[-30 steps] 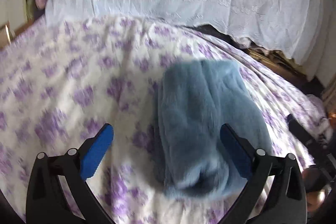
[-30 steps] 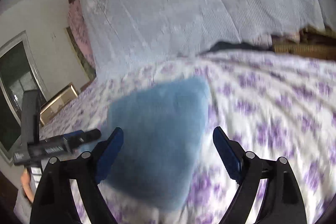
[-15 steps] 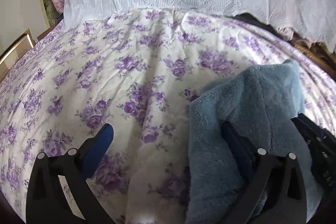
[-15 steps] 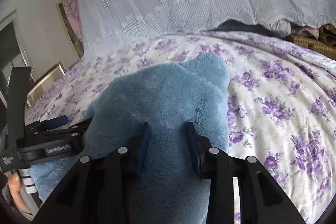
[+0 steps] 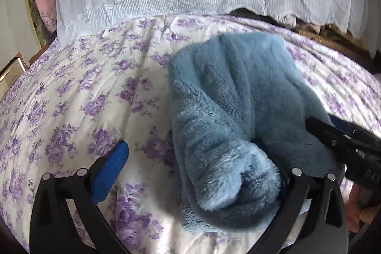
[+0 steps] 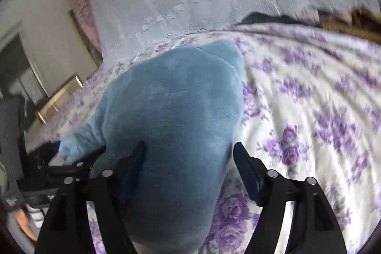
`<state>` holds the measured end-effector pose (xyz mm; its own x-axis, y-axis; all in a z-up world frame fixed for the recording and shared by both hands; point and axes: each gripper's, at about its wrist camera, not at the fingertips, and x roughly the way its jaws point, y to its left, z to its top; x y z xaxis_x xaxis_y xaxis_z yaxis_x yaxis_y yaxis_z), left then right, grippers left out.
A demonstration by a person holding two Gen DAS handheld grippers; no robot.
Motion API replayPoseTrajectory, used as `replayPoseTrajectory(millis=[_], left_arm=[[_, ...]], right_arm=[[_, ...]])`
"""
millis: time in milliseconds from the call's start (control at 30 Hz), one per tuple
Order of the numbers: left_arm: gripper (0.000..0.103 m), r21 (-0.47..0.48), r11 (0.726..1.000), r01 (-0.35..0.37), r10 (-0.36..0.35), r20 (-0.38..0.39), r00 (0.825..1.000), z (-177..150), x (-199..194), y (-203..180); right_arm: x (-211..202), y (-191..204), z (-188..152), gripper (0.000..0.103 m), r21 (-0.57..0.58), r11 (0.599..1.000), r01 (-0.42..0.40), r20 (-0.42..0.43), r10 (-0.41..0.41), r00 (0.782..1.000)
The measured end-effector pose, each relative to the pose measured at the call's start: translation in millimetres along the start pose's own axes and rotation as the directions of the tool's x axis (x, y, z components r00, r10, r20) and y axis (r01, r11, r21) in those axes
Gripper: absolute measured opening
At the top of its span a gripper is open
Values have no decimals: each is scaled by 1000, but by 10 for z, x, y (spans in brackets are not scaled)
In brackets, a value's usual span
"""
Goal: Fold small clothes
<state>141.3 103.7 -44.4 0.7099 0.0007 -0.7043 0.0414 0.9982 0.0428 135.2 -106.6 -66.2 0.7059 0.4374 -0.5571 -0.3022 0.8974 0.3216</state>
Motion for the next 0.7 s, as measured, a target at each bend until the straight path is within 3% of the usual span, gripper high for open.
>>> replayPoseTrajectory(millis=[233, 433, 567, 700], left_arm=[[99, -5, 1000, -3, 3, 36, 999, -32, -134, 2], [99, -4, 1000, 14, -14, 50, 999, -10, -214, -10], [99, -12, 997, 78, -77, 70, 995, 10, -312, 3], [99, -4, 989, 149, -148, 79, 986, 17, -381, -23]], right_arm=[[-249, -178, -84, 86, 108, 992, -73, 51, 68, 996], [-228, -512, -149, 86, 301, 941, -157, 33, 154, 988], [-199, -582, -165, 87, 354, 916, -190, 33, 191, 981], [-209, -552, -170, 87, 346, 918, -196, 34, 197, 980]])
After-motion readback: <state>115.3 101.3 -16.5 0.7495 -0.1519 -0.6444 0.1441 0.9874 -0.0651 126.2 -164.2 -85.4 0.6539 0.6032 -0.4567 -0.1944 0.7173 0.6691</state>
